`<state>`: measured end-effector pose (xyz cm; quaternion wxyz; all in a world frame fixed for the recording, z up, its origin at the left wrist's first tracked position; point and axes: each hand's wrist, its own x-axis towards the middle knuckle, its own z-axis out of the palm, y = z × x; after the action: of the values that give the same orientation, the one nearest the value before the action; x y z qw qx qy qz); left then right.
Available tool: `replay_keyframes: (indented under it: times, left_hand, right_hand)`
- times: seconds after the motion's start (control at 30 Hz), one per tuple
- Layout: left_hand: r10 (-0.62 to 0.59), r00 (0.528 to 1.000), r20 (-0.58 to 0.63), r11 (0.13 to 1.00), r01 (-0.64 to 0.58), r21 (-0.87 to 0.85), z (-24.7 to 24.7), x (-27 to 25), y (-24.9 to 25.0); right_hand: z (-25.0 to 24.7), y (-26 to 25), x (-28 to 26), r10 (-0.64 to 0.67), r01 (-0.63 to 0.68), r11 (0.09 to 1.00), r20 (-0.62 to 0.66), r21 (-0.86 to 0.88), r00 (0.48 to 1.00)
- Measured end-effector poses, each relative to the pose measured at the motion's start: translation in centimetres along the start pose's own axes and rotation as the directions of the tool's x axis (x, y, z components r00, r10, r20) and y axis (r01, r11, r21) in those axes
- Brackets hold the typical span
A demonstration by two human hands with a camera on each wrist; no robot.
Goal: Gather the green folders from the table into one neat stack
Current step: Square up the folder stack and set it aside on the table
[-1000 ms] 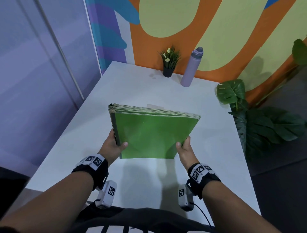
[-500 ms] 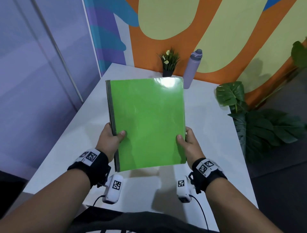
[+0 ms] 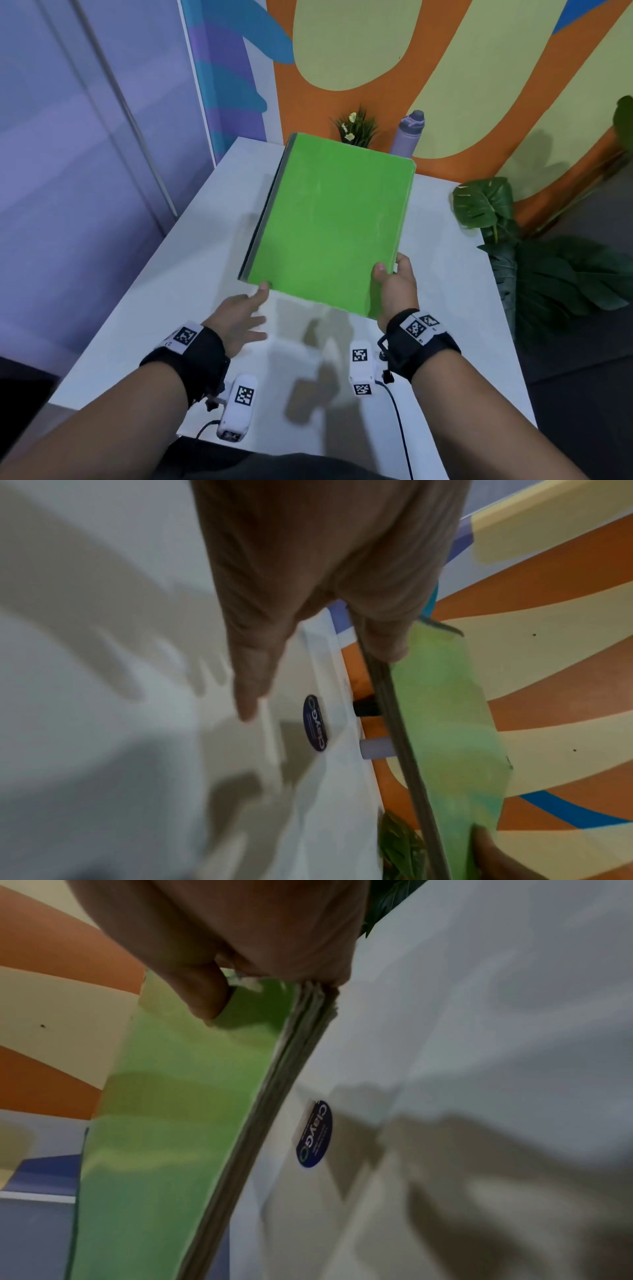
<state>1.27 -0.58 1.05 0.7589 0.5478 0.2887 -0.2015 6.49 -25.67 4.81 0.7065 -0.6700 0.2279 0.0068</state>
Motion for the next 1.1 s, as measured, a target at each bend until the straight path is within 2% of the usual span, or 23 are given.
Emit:
replay_keyframes:
  times: [0.07, 0.13, 0.2, 0.27, 0.4, 0.47, 0.57, 0.73, 0.8, 0.9, 1.0, 1.07, 1.1]
  left_hand:
    - [0.029, 0.990, 0.135, 0.993, -0.013, -0.116, 1.2, -0.4, -0.2]
    - [0.164, 0.973, 0.165, 0.957, -0.117, -0.266, 2.6, -0.5, 0.1]
    - [0.297, 0.947, 0.125, 0.883, -0.222, -0.413, 3.1, -0.3, 0.4]
    - [0.367, 0.927, 0.074, 0.833, -0.292, -0.470, 2.9, 0.2, 1.1]
    - [0.362, 0.931, -0.043, 0.832, -0.344, -0.435, 1.5, 2.0, 2.9]
    - [0.357, 0.930, -0.083, 0.835, -0.358, -0.418, 0.6, 3.3, 3.8]
    - [0.344, 0.931, -0.122, 0.840, -0.363, -0.404, -0.8, 5.7, 5.2]
    - [0.259, 0.935, -0.244, 0.866, -0.336, -0.369, -2.9, 11.6, 6.8]
    - [0.201, 0.939, -0.278, 0.885, -0.296, -0.359, -3.6, 14.1, 7.0]
    - [0.088, 0.952, -0.292, 0.922, -0.189, -0.339, -4.3, 16.8, 7.3]
    - [-0.021, 0.958, -0.287, 0.892, -0.112, -0.438, -4.6, 18.8, 7.4]
    - [-0.007, 0.957, -0.290, 0.931, -0.100, -0.351, -4.5, 20.2, 7.6]
    - [0.024, 0.955, -0.295, 0.973, -0.090, -0.212, -4.2, 20.4, 7.8]
  right_hand:
    - [0.7, 0.0, 0.0, 0.026, -0.027, 0.998, 0.012, 0.052, 1.000]
    - [1.5, 0.5, -0.2, 0.050, -0.053, 0.996, 0.049, 0.069, 0.998]
    - [2.3, 0.8, -0.5, 0.060, -0.067, 0.995, 0.089, 0.080, 0.994]
    - [2.6, 1.0, -0.6, 0.041, -0.053, 0.995, 0.152, 0.079, 0.988]
    - [1.6, 1.6, -0.1, -0.017, 0.081, 0.974, 0.290, -0.209, 0.957]
    - [0.5, 2.8, 0.3, -0.040, 0.173, 0.895, 0.313, -0.411, 0.949]
    - [-0.9, 5.7, 1.0, -0.006, 0.276, 0.675, 0.369, -0.685, 0.930]
    - [-2.3, 9.8, 0.6, 0.087, 0.373, 0.332, 0.421, -0.866, 0.903]
    - [-2.5, 10.8, 0.5, 0.076, 0.403, 0.237, 0.430, -0.884, 0.899]
    - [-2.7, 12.4, 0.2, 0.053, 0.425, 0.167, 0.438, -0.890, 0.897]
    - [-2.9, 13.7, -0.2, 0.064, 0.436, 0.123, 0.445, -0.892, 0.893]
    - [-3.1, 14.2, -0.4, 0.074, 0.437, 0.094, 0.444, -0.895, 0.893]
    - [-3.2, 14.3, -0.5, 0.070, 0.439, 0.089, 0.446, -0.894, 0.893]
